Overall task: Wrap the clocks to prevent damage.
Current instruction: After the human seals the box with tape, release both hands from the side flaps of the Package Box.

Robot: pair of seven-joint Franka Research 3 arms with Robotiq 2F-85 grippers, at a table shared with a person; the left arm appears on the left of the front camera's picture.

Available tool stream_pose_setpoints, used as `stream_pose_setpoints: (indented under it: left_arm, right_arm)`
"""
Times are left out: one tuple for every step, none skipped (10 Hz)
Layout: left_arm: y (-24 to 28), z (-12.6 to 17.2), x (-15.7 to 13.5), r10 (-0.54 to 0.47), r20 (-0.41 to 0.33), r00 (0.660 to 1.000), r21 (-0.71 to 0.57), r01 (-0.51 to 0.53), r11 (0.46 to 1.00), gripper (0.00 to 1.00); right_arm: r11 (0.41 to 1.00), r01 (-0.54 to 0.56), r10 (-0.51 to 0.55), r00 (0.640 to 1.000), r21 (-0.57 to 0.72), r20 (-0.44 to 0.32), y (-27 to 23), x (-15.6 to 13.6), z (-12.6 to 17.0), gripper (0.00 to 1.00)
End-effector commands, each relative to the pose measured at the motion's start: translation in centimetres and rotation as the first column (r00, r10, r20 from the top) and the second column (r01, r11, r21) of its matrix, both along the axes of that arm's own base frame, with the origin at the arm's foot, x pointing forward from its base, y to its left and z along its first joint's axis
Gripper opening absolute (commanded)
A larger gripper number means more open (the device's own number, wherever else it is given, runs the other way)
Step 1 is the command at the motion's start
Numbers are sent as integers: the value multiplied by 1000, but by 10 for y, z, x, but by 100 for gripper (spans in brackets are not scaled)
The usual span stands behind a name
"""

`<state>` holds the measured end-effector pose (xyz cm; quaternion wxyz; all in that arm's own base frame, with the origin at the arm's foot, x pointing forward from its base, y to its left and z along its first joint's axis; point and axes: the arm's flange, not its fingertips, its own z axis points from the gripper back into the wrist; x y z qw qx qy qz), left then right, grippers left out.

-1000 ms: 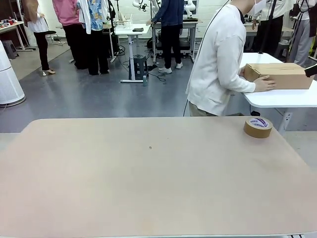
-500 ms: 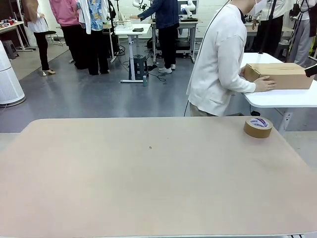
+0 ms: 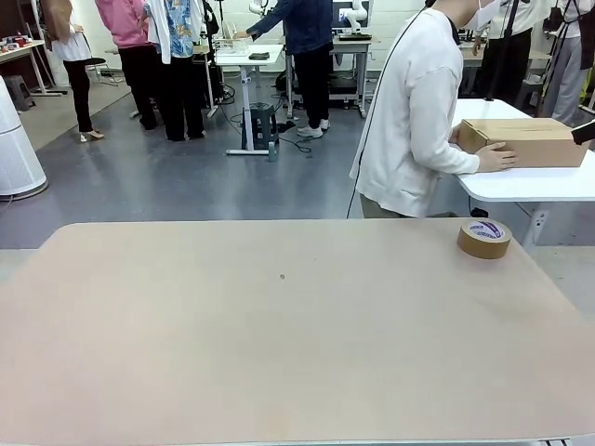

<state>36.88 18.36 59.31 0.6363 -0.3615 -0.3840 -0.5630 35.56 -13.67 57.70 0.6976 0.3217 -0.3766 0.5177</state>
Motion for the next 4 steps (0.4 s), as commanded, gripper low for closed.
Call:
stream_pose_setpoints:
  left_arm:
    - [2,1,-2,-13,10,1000,5,13,1000,100]
    - [2,1,-2,-13,10,1000,5,13,1000,100]
    - [2,1,-2,-13,10,1000,5,13,1000,100]
    - [2,1,-2,-13,10,1000,5,13,1000,100]
  right_arm:
    - [1000,-13,13,1000,6,13,-2,-1,1,100]
    - [1000,-13,13,1000,6,13,-2,-1,1,100]
    - [1000,-13,13,1000,6,13,-2,-1,1,100]
    - [1000,-13,13,1000,6,13,-2,-1,1,100]
